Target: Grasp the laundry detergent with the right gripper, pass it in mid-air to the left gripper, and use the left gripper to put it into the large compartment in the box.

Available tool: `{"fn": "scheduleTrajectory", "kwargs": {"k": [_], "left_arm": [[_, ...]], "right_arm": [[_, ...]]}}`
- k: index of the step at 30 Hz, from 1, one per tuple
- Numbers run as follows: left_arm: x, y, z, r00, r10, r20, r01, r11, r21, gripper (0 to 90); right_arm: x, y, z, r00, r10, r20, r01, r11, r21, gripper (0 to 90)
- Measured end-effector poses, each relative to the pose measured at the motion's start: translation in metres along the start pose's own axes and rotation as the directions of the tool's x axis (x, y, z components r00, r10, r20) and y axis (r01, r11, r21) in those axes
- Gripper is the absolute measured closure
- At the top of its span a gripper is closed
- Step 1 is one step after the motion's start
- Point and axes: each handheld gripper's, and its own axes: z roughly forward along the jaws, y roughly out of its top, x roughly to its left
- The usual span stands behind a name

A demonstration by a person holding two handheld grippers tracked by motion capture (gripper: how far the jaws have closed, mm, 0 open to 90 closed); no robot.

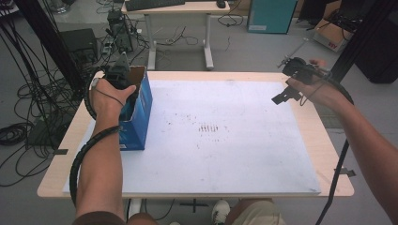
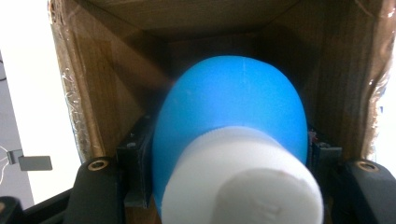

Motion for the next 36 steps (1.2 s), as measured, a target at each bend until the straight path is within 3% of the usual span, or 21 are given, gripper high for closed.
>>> {"fn": "scheduleTrajectory", "kwargs": {"k": [8,17,36], "left_arm": [[0.0,-0.001,0.0,1.0,0.001,-0.004,-0.001,1.0,-0.005,35.7],[0.0,-0.002,-0.004,0.9999,0.01,-0.008,-0.01,0.9999,-0.013,28.9],[-0.005,-0.014,-0.028,0.9987,0.042,-0.028,-0.043,0.9987,-0.026,26.6]], "right_arm": [[0.0,0.0,0.0,1.0,0.001,-0.001,-0.001,1.0,-0.001,6.8],[0.001,0.001,-0.001,1.0,-0.002,-0.002,0.002,1.0,-0.009,6.8],[0.005,0.007,-0.001,0.9999,-0.007,-0.011,0.007,1.0,-0.022,6.8]]}}
